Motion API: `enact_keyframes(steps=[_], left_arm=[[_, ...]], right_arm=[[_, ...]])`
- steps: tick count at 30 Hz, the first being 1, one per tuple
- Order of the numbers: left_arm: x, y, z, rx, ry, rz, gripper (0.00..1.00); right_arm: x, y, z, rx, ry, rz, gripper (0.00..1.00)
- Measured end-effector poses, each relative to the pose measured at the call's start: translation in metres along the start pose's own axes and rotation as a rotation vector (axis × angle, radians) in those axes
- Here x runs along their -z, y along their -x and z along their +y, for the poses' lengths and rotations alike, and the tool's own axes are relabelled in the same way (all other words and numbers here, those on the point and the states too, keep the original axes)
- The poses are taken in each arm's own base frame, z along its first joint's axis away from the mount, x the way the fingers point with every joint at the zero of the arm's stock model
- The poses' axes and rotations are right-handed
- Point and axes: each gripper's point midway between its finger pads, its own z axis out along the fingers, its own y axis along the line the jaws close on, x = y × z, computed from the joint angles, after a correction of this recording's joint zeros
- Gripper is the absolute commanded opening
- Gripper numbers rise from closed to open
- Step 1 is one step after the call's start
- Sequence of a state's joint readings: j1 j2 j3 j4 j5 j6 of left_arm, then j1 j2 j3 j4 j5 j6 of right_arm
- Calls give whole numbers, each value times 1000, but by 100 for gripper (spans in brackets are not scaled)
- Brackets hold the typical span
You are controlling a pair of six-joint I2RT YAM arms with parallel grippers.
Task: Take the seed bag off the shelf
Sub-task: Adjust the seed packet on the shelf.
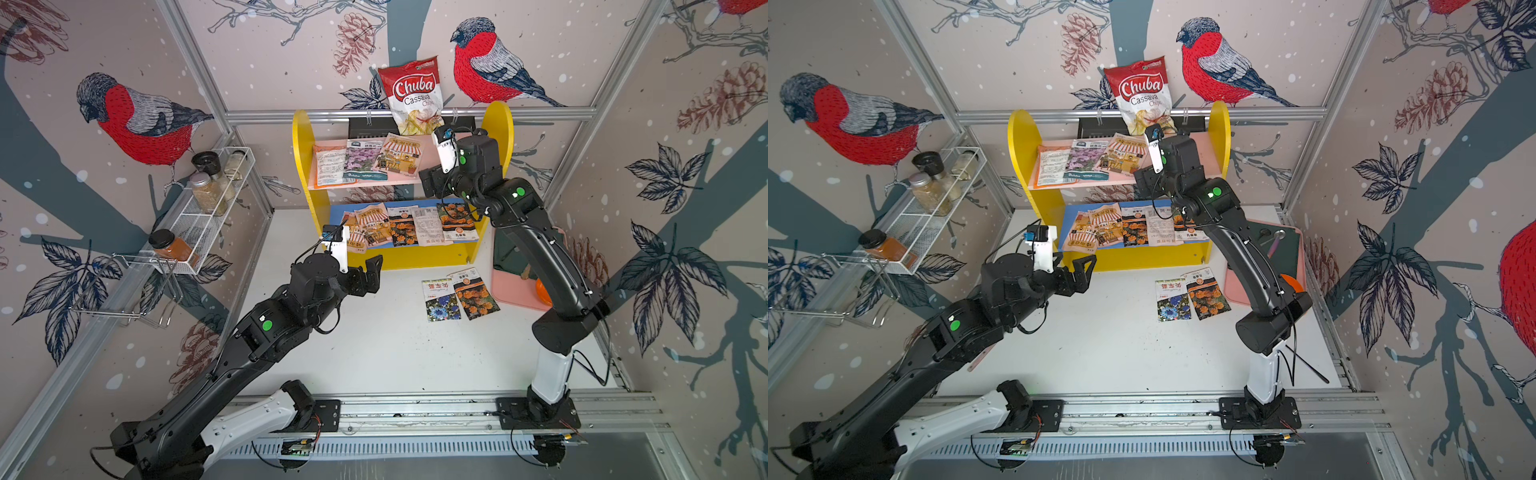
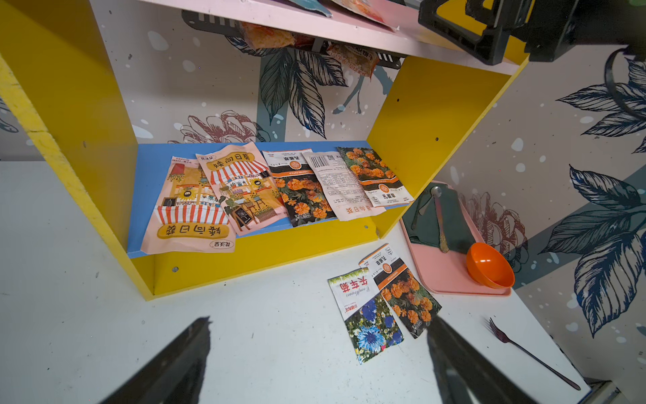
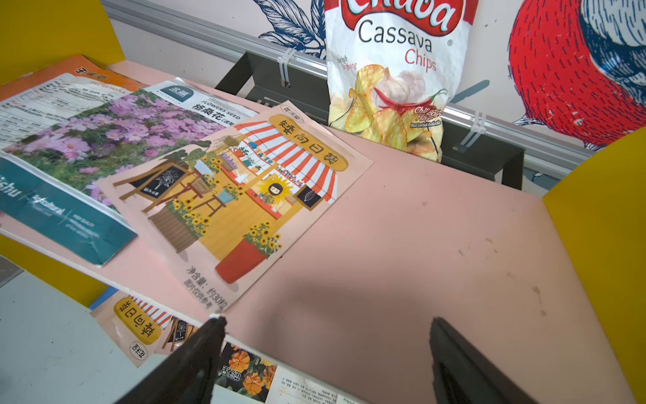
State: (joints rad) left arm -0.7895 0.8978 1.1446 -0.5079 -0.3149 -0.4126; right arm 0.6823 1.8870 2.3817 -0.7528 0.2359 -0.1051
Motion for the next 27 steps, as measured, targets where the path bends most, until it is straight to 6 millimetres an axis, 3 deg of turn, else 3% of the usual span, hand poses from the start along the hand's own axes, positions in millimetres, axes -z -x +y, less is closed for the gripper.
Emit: enact_keyframes(steps=[4,8,15,27], left_arm=[[-2,-2,0,0,0,1,96],[-3,-3,0,-1,2,4,96],[-4,-3,0,-2,3,5,96],[-8,-7,0,-4,5,14,96]], right_arm=[[-1,9,5,-17,31,-40,93],[-15,15,12,-39,52,-63,93],[-36,5,18,-37,56,-37,95],[-39,-2,9,1,-11,-8,95]])
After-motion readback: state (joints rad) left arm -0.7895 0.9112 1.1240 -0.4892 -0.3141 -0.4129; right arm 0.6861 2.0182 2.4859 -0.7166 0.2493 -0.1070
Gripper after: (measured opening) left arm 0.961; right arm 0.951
